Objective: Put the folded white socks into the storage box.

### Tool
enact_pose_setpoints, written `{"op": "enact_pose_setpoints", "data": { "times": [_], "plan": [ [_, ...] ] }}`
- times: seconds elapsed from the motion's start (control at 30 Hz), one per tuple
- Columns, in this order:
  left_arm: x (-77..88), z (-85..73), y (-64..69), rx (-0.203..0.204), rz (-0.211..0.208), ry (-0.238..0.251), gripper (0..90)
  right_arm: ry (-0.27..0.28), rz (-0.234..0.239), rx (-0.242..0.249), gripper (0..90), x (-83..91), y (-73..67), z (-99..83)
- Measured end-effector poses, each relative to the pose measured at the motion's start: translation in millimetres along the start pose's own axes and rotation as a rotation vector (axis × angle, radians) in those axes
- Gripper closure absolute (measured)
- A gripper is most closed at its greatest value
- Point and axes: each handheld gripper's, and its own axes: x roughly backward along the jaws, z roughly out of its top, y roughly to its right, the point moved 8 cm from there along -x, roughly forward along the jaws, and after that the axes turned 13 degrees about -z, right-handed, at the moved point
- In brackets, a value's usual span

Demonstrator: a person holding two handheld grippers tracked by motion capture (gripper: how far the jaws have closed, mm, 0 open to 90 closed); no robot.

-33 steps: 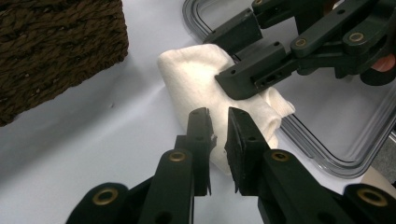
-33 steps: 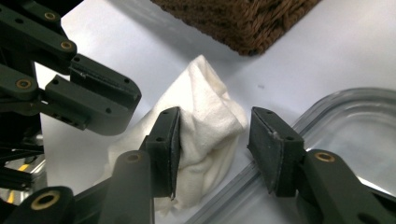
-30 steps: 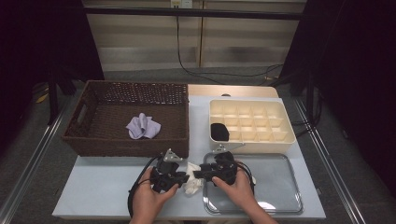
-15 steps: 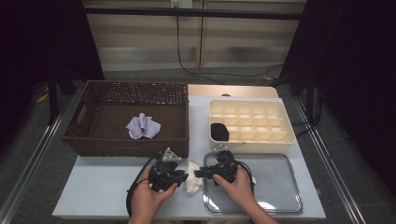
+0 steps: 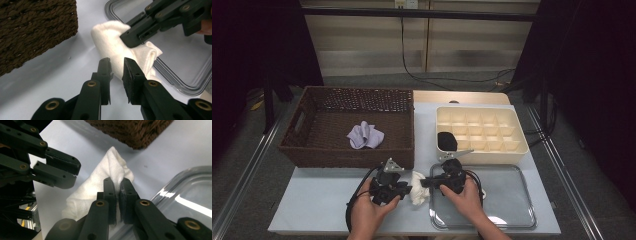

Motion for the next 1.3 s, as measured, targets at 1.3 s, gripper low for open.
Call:
{"op": "enact_pose_setpoints", "data": {
  "times": [1.3],
  "plan": [
    [-14.5, -4.7, 3.2, -0.009, -0.010, -0.029, 74.6, -0.008, 0.016, -0.111, 64.1, -12.9, 2.7, -4.5]
  ]
}}
